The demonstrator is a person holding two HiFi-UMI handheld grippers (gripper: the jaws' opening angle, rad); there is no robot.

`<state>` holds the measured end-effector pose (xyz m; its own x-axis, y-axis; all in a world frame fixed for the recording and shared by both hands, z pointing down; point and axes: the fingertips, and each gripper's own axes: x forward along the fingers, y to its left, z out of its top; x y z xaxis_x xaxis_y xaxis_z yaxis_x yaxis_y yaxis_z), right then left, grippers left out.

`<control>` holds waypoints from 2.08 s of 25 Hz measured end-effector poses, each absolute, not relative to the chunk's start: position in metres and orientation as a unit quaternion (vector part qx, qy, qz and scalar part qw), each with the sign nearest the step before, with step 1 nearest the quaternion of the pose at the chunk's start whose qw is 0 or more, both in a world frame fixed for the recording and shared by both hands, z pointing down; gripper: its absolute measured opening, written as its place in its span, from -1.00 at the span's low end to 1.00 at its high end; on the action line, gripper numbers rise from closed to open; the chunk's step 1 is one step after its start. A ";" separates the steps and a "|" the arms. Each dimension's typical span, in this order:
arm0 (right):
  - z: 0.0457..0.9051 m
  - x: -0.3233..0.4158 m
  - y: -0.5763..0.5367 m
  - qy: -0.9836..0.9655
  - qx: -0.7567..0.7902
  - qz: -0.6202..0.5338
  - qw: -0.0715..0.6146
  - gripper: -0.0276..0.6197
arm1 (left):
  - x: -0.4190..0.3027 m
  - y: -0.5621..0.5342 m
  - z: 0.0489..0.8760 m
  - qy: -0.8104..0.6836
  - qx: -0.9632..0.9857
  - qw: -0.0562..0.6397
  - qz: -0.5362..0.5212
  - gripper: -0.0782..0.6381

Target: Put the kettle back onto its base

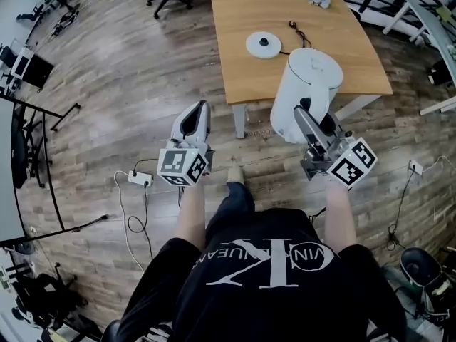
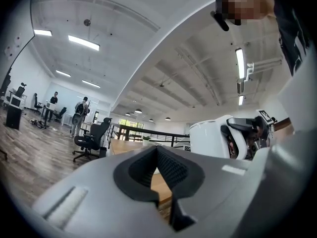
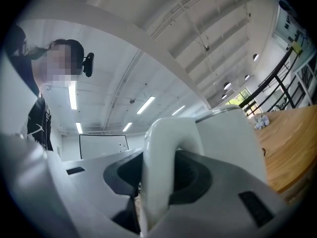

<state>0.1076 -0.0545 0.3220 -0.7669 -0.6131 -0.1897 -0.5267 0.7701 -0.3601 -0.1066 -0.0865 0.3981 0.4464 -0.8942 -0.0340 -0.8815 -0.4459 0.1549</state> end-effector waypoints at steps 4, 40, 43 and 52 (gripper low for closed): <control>0.321 0.099 -0.086 0.925 -0.318 -0.147 0.149 -0.48 | -0.109 -0.128 0.401 -0.508 0.858 0.065 -0.052 -0.75; 0.323 0.086 -0.286 0.923 -0.327 -0.139 0.146 -0.48 | -0.108 -0.313 0.436 -0.478 0.871 0.105 -0.042 -0.75; 0.323 0.081 -0.306 0.928 -0.316 -0.138 0.142 -0.48 | -0.116 -0.322 0.434 -0.488 0.866 0.103 -0.039 -0.75; 0.336 0.042 -0.389 0.935 -0.288 -0.153 0.136 -0.48 | -0.160 -0.366 0.449 -0.520 0.845 0.122 -0.029 -0.75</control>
